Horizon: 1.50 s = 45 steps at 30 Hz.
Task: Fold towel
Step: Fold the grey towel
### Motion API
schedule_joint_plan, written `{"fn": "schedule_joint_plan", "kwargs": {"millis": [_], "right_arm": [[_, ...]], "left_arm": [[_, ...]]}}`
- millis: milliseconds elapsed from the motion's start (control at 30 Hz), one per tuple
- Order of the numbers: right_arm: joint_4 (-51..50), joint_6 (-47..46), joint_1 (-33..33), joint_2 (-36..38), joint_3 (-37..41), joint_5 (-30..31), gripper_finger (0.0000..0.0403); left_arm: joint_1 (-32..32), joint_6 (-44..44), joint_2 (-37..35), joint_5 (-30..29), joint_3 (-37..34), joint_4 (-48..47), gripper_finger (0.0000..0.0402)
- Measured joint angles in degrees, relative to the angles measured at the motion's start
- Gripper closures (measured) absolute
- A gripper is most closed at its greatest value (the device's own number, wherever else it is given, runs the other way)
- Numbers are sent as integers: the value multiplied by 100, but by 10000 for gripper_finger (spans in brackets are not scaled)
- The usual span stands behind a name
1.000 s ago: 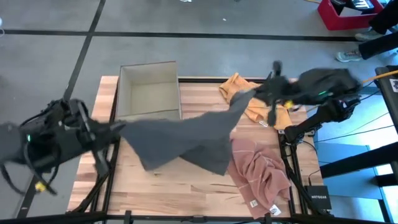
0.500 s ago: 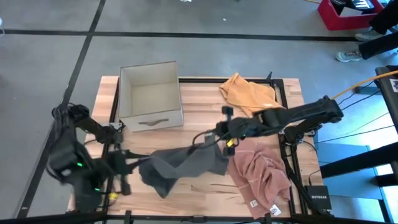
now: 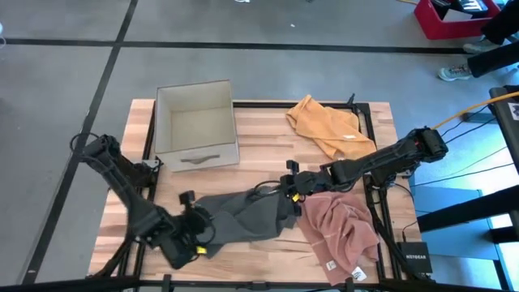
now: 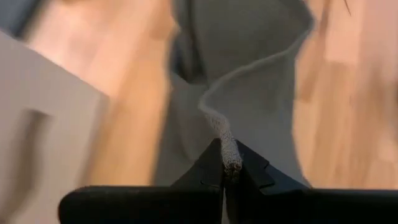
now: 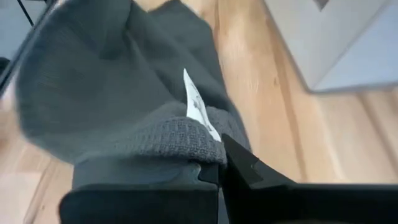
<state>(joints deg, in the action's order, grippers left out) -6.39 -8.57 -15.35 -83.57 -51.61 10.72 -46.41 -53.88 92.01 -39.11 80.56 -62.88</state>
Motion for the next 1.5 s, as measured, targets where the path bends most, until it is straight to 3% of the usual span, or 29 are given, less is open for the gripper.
{"fn": "schedule_joint_plan", "kwargs": {"millis": [200, 333, 467, 633, 800, 900, 1000, 1200, 1367, 1500], "right_arm": [[82, -176, 0, -121, 205, -131, 397], [562, -204, 0, -381, 202, -206, 390], [886, -212, 0, -687, 196, -553, 341], [-74, 47, 0, -704, -240, -644, 263], [-2799, 24, 0, -601, -1456, -965, 218], [-4355, -452, -81, -595, -2112, -1196, 209], [-5303, -980, -347, -590, -2363, -1220, 208], [-5707, -1987, -1122, -584, -1878, -692, 198], [-5620, -2891, -1310, -586, -1120, -692, 145], [-5416, -3047, -1141, -638, -381, -774, 98]], "left_arm": [[538, 336, 0, 683, -978, 1202, 394], [826, 426, 0, 809, -1571, 1710, 394], [1066, 1019, 0, 1201, -1973, 2477, 394], [1316, 1590, -2, 2173, -2361, 2904, 394], [1464, 1179, -2, 2647, -2655, 2343, 394], [1409, 677, -2, 2870, -2678, 1538, 394], [1210, 104, -2, 3178, -2680, 766, 394], [626, -708, -2, 3370, -2682, 272, 394], [379, -901, -2, 3364, -2682, 609, 394], [365, -880, -2, 3362, -2682, 829, 394]]}}
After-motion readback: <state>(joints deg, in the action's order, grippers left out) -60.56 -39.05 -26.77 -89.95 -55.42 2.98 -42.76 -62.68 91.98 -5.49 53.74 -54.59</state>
